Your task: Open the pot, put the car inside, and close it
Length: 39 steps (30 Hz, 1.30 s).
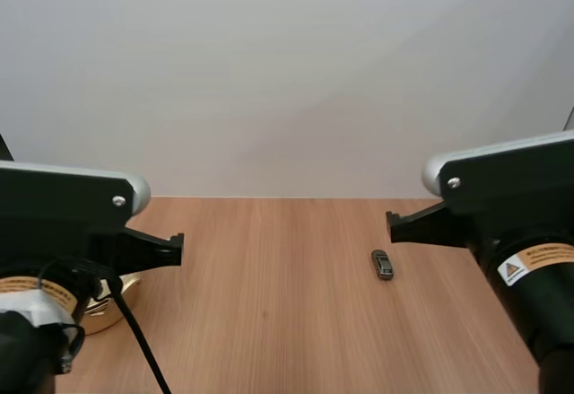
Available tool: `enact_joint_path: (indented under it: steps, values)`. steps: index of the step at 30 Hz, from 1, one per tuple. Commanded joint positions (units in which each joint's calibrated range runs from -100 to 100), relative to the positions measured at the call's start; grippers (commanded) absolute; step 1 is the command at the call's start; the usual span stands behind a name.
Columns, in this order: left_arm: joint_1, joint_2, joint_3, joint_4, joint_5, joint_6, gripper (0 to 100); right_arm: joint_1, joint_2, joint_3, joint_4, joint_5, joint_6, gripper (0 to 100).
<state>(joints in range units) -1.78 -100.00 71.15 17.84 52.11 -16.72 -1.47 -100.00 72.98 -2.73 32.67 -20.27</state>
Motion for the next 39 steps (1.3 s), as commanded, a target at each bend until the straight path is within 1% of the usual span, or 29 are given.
enact_joint_path:
  steps: [1,3,5,7,10,12,13,15,16,17,20,24,27,28,32,37,39]
  values:
    - [-0.02,0.0,-14.9,4.2,-7.2,4.2,0,0.0,0.0,-7.0,13.9,11.7,0.2,0]
    - [-0.02,0.0,-18.1,7.1,-9.5,5.0,0,0.0,1.6,-7.7,14.1,10.7,-4.1,0]
    - [-0.02,3.3,-22.1,9.2,-6.9,4.9,0,0.0,5.7,-8.6,14.1,10.5,-9.4,0]
    - [-0.1,8.7,-26.2,10.2,1.1,6.1,0,0.2,11.5,-10.1,14.8,10.9,-13.5,0]
    - [-0.93,20.4,-32.9,10.2,18.7,8.7,0,0.2,20.8,-14.3,16.7,17.1,-19.3,0]
    - [-1.04,26.9,-36.8,10.2,26.8,9.8,0,0.2,26.3,-17.5,16.7,23.3,-19.7,0]
    - [-0.56,30.0,-38.1,10.0,29.1,11.0,0,0.2,29.0,-19.3,17.2,26.8,-19.7,0]
    - [0.86,34.7,-39.4,9.8,31.2,12.9,0,0.2,33.1,-21.6,18.6,32.6,-19.7,0]
    - [1.88,36.9,-39.9,9.5,31.6,13.7,0,0.2,34.9,-22.4,19.8,34.7,-19.7,0]
    - [2.89,39.1,-40.0,9.1,31.9,14.6,0,0.2,36.4,-22.5,21.0,35.8,-19.7,0]
    - [5.27,45.2,-40.0,7.8,32.5,16.3,0,0.2,39.6,-22.5,23.1,37.9,-19.7,0]
    - [7.55,54.6,-40.0,2.0,33.3,18.8,0,0.2,41.1,-22.2,23.0,38.7,-22.3,0]
    - [8.54,60.7,-40.0,-1.0,35.1,19.4,0,0.2,41.1,-22.2,22.0,40.1,-24.0,0]
    - [8.62,62.2,-40.0,-1.3,35.3,19.8,0,0.2,41.1,-22.2,22.0,41.1,-24.9,0]
    - [8.62,67.1,-40.0,1.3,32.0,19.1,0,0.2,41.1,-22.2,22.0,42.7,-27.2,0]
    - [8.62,68.7,-40.0,1.7,31.3,18.0,0,0.2,41.1,-22.2,23.2,42.3,-29.9,0]
    - [8.62,68.9,-40.0,1.7,31.5,17.7,5,0.2,41.1,-22.2,24.1,41.7,-30.8,0]
